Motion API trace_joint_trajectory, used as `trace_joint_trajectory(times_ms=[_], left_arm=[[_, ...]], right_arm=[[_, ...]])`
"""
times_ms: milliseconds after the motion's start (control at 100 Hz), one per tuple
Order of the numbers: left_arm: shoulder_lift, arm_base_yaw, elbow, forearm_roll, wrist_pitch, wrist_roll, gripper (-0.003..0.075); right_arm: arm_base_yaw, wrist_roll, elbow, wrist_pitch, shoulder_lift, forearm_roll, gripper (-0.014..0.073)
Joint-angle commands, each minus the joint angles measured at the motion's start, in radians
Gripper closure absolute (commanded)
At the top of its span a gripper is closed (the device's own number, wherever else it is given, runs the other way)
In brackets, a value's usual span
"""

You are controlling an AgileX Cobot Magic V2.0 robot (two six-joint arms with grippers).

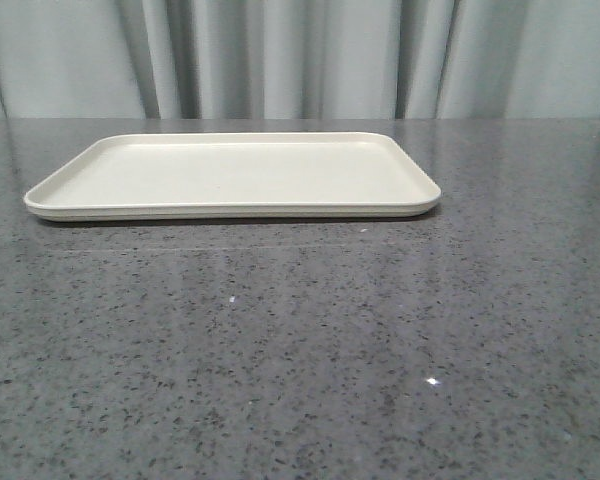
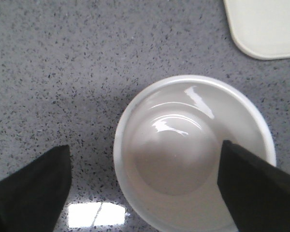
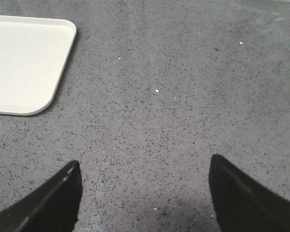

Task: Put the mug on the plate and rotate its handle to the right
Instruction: 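Lift the white mug with the left gripper and carry it over the tray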

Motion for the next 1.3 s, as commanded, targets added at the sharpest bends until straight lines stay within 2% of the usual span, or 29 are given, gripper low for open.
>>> trace_joint_trajectory(times_ms=[0,210,310,500,800,970,1290], left_arm=[[0.027,-0.001,-0.032,0.005,-0.03,-0.013,0.0121],[0.058,-0.001,-0.032,0.005,-0.034,-0.013,0.0127],[0.058,-0.001,-0.032,0.005,-0.035,-0.013,0.0174],[0.058,-0.001,-0.032,0.005,-0.035,-0.013,0.0347],[0.058,-0.001,-0.028,0.009,-0.036,-0.013,0.0577],[0.058,-0.001,-0.028,0.009,-0.036,-0.013,0.0741],[0.051,-0.001,-0.067,-0.002,-0.024,-0.013,0.074]], right_arm=[[-0.006,0.0,-0.033,-0.073,0.01,0.005,0.0043],[-0.006,0.0,-0.033,-0.072,0.01,0.005,0.0043],[-0.006,0.0,-0.033,-0.071,0.01,0.005,0.0043],[-0.006,0.0,-0.033,-0.073,0.01,0.005,0.0043],[-0.006,0.0,-0.033,-0.074,0.01,0.005,0.0043],[-0.006,0.0,-0.033,-0.074,0.01,0.005,0.0043],[-0.006,0.0,-0.033,-0.074,0.01,0.005,0.0043]])
